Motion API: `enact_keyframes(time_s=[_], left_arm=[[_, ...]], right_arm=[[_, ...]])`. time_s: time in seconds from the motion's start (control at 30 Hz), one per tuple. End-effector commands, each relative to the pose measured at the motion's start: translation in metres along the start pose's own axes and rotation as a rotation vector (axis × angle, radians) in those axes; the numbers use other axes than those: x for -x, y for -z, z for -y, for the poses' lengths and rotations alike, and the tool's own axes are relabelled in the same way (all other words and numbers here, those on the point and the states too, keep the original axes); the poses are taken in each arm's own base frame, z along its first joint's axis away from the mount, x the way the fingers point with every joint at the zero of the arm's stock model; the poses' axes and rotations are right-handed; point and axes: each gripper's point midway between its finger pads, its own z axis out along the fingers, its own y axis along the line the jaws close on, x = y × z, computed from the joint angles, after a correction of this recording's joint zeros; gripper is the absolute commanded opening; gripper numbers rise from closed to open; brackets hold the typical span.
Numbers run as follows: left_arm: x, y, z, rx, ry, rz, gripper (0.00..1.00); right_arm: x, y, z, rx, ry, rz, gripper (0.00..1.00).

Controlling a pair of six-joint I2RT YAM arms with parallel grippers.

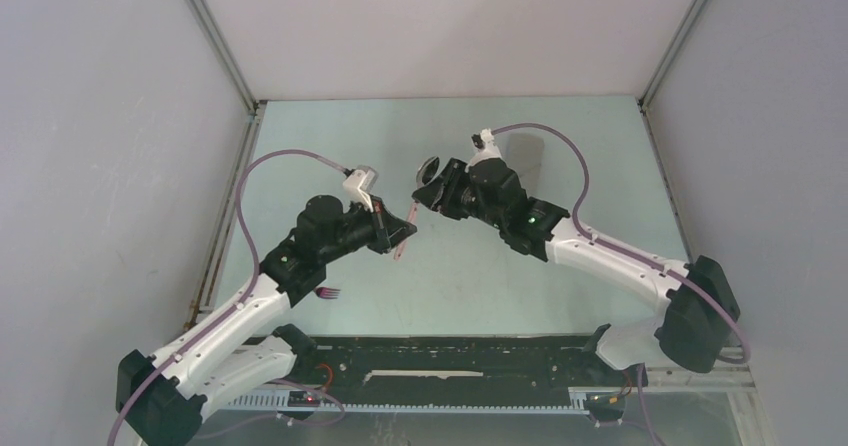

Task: Fold the napkin into a case and place the utensils inside
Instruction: Pass from the left arm to the right

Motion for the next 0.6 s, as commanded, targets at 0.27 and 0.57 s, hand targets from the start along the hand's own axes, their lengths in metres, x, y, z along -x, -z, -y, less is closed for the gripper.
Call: enact_keyframes(time_s=[0.27,0.57], left_arm=[[0.012,-0.006,0.011,-0.04,0.008,0.042,0.0],[0.008,-0.009,-0.012,0.112,0.099,0.0,0.66]], right_arm=[[0.016,-0.013,-0.021,0.0,0.028,0.055,0.12],[0.117,-0.023,0.077,-0.274,0.264,0.188,0.0]])
